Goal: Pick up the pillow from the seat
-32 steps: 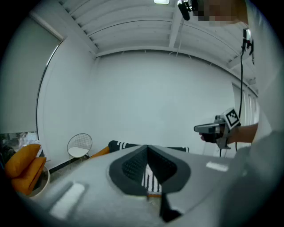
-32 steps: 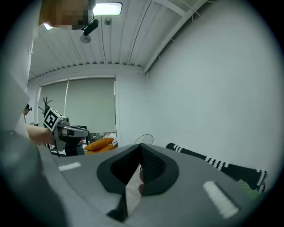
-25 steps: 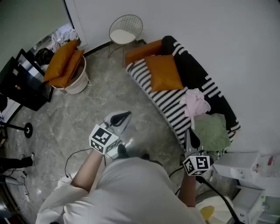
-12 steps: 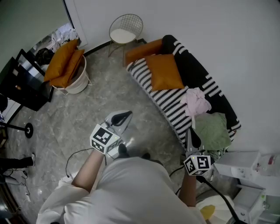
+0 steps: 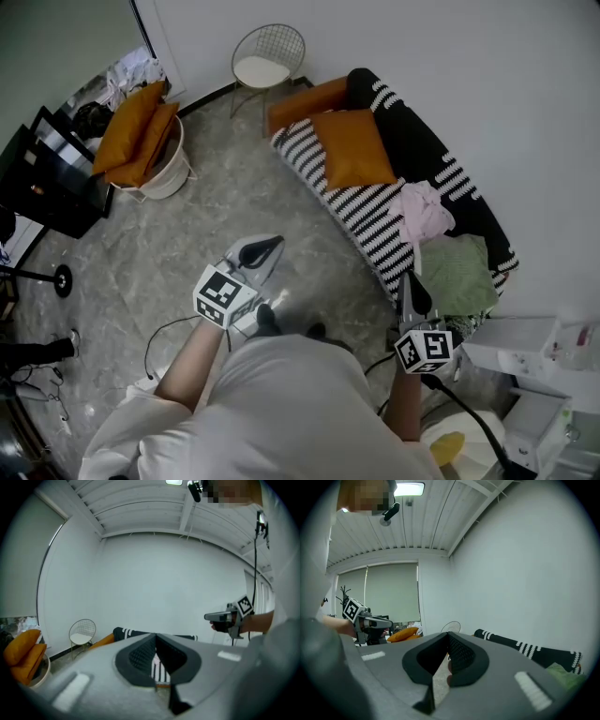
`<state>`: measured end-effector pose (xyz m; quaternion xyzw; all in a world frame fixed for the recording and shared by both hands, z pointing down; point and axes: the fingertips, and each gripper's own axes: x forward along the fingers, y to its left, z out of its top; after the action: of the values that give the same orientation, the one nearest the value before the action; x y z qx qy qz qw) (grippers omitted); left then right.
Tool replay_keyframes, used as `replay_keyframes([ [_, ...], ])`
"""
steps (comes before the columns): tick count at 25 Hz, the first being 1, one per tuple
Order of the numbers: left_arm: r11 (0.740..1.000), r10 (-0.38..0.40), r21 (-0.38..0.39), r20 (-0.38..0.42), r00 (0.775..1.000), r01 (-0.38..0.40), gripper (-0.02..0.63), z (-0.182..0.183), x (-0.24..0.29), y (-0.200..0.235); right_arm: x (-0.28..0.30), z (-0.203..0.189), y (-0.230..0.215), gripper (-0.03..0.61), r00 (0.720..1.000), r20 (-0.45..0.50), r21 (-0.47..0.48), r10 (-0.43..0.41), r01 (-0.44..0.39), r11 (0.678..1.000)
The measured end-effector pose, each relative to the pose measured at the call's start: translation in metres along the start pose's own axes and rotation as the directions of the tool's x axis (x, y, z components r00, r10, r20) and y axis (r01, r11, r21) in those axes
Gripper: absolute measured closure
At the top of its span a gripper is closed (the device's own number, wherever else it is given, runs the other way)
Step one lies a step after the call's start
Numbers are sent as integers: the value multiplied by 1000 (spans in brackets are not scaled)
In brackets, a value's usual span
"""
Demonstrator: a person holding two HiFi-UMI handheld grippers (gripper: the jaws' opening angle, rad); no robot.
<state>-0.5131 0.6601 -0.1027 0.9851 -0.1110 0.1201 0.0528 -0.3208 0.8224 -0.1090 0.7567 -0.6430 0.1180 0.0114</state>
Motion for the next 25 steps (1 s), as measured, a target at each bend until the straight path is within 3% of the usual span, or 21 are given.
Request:
replay_keyframes([
  [25,995,-95,12,-4,995,95,614,-11,-37,66,43,-6,75,574,998,-25,-22,-51,51,998],
])
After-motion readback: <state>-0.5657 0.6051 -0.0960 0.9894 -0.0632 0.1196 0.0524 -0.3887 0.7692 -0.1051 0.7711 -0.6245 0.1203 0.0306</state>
